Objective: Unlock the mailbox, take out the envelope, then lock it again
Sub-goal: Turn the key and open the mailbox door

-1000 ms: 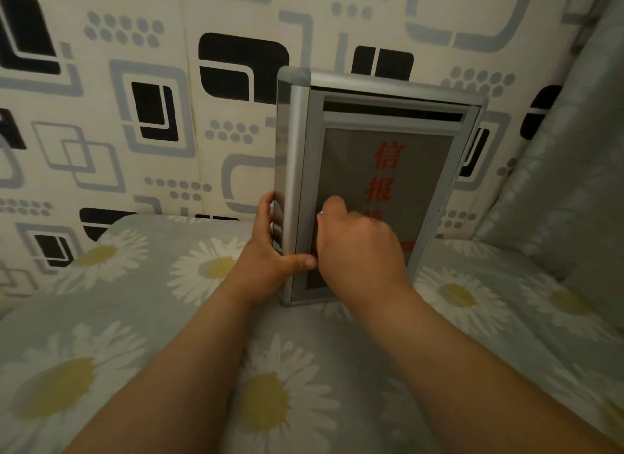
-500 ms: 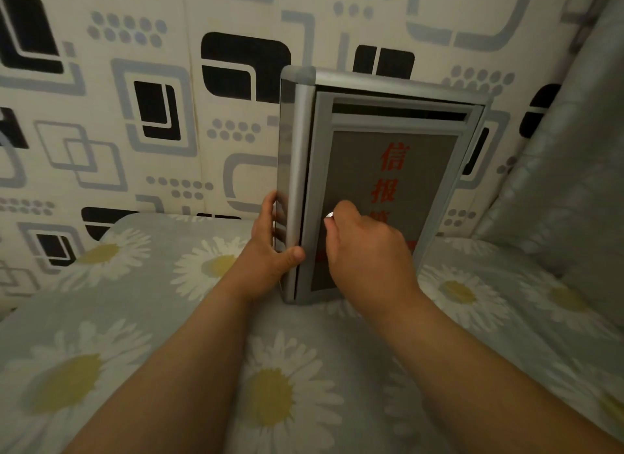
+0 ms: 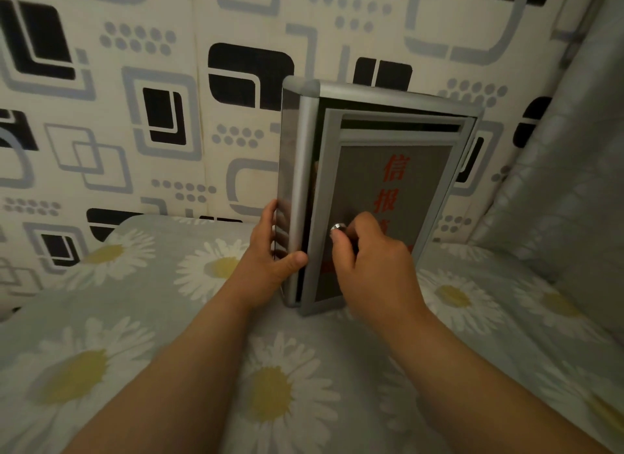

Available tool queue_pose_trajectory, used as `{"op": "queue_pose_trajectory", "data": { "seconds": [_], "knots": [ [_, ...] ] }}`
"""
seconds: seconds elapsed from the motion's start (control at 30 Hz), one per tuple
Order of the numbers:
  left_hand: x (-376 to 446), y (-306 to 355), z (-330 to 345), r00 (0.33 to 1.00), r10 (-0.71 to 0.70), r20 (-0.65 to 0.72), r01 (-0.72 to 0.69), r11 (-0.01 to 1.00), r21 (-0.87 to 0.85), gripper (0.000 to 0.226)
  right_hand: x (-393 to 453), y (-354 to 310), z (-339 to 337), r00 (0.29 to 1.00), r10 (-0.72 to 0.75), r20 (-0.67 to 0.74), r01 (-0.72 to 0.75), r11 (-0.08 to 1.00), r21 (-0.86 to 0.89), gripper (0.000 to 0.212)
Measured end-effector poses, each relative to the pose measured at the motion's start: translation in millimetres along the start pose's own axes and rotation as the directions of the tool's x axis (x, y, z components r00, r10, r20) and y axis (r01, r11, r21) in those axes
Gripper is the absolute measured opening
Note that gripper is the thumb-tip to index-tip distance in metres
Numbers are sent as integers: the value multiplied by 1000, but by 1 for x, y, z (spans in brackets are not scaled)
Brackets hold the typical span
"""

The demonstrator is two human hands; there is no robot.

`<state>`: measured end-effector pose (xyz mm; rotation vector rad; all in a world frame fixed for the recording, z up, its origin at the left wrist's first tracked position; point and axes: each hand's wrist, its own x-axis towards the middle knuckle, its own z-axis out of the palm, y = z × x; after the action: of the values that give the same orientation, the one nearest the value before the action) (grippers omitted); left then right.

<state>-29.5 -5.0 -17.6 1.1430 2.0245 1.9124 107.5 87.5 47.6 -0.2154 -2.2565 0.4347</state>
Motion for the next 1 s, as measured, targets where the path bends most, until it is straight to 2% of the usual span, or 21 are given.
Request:
{"op": "queue_pose_trajectory", "data": {
  "seconds": [0.23,0.4,0.47,0.67,0.83,1.0],
  "knots": [
    [-7,2,6,990,45,-137,-30,994,106,84,-3,2,-6,999,39,25,-40,999,27,21],
    [-10,17,29,934,167,-316,-77,958,278,90,-7,3,-12,996,76,51,-78,996,52,21],
    [-11,24,37,904,190,-383,-55,940,336,93,-9,4,-16,995,81,61,-85,994,65,21],
    [-11,39,48,838,284,-465,-40,883,468,90,-18,13,-30,996,41,74,-47,996,81,21],
    [-4,44,53,754,228,-616,137,862,487,91,-24,22,-40,995,47,85,-56,992,109,22],
    [-4,51,61,728,222,-649,152,871,467,91,-33,31,-51,994,59,89,-73,984,160,19]
  ]
}}
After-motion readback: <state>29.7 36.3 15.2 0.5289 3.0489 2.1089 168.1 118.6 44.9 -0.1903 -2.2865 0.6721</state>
